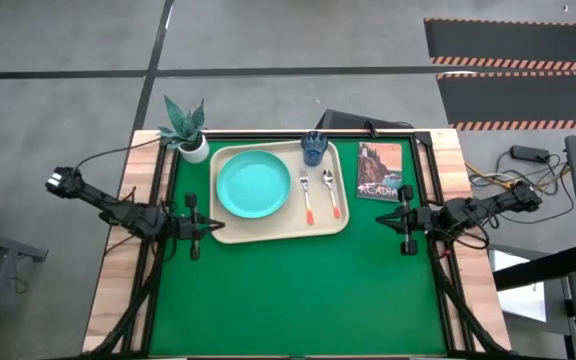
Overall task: Pick and place plate/cup/fork/spoon on tray
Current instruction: Return to home position
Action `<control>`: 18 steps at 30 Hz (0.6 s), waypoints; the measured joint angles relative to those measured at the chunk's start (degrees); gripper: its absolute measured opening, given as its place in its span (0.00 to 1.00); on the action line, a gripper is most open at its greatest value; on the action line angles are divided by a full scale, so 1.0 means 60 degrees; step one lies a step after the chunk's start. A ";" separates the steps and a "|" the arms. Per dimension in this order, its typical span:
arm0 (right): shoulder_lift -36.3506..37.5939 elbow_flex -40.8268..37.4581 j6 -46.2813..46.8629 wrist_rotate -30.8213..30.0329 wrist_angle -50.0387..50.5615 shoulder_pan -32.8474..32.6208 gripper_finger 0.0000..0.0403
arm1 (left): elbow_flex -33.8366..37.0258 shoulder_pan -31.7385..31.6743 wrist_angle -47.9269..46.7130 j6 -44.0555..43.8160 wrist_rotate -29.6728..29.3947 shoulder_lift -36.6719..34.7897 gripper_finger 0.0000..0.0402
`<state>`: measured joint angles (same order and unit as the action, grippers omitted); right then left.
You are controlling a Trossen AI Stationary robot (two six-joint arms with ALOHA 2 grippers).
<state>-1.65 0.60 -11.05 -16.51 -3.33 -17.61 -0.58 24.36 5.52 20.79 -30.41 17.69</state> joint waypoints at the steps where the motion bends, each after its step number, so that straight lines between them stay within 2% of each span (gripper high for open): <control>1: 0.0000 0.0000 0.0003 0.0000 0.0001 0.0000 0.02 | 0.0000 0.0000 0.0004 0.0001 0.0000 0.0032 0.01; 18: 0.0000 -0.0004 0.0007 0.0000 0.0000 0.0000 0.02 | 0.0000 -0.0002 0.0004 0.0001 0.0000 0.0501 0.01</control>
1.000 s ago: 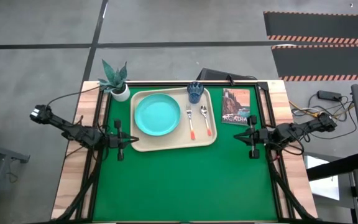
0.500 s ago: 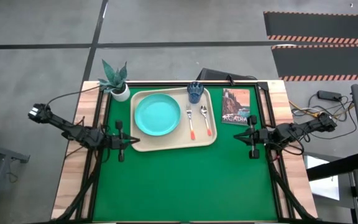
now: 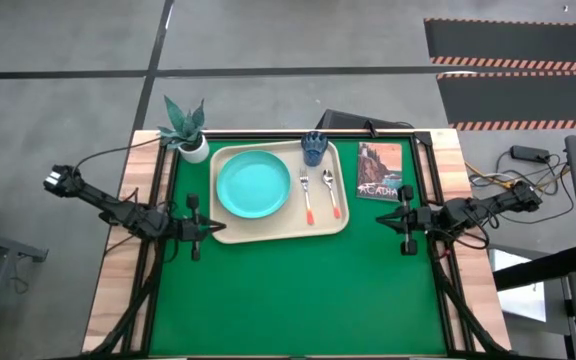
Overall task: Pick and place plate/cup/fork/spoon on tray
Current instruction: Return to home position
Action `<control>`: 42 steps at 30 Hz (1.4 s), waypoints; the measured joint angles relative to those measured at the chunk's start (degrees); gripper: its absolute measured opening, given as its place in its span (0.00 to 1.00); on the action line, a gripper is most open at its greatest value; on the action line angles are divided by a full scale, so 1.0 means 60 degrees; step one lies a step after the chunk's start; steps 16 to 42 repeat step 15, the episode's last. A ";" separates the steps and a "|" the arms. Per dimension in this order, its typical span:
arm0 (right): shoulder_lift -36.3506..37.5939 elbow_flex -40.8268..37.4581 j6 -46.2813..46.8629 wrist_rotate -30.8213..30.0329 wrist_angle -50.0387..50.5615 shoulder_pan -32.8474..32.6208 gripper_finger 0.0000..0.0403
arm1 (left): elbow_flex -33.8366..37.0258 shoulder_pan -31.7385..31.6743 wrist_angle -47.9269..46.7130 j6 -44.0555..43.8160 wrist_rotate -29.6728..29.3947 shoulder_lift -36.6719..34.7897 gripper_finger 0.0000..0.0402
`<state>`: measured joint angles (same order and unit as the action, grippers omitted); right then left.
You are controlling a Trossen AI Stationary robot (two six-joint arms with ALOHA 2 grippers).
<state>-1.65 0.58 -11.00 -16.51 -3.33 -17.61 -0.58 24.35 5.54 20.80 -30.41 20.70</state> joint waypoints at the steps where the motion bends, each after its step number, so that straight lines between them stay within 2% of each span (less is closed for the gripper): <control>1: 0.0000 0.0000 -0.0004 0.0000 0.0000 0.0000 0.02 | 0.0000 0.0002 -0.0002 0.0000 0.0000 0.0020 0.01; 42: 0.0000 0.0000 -0.0004 0.0000 0.0002 0.0000 0.02 | 0.0000 -0.0001 0.0000 0.0000 0.0000 0.0093 0.01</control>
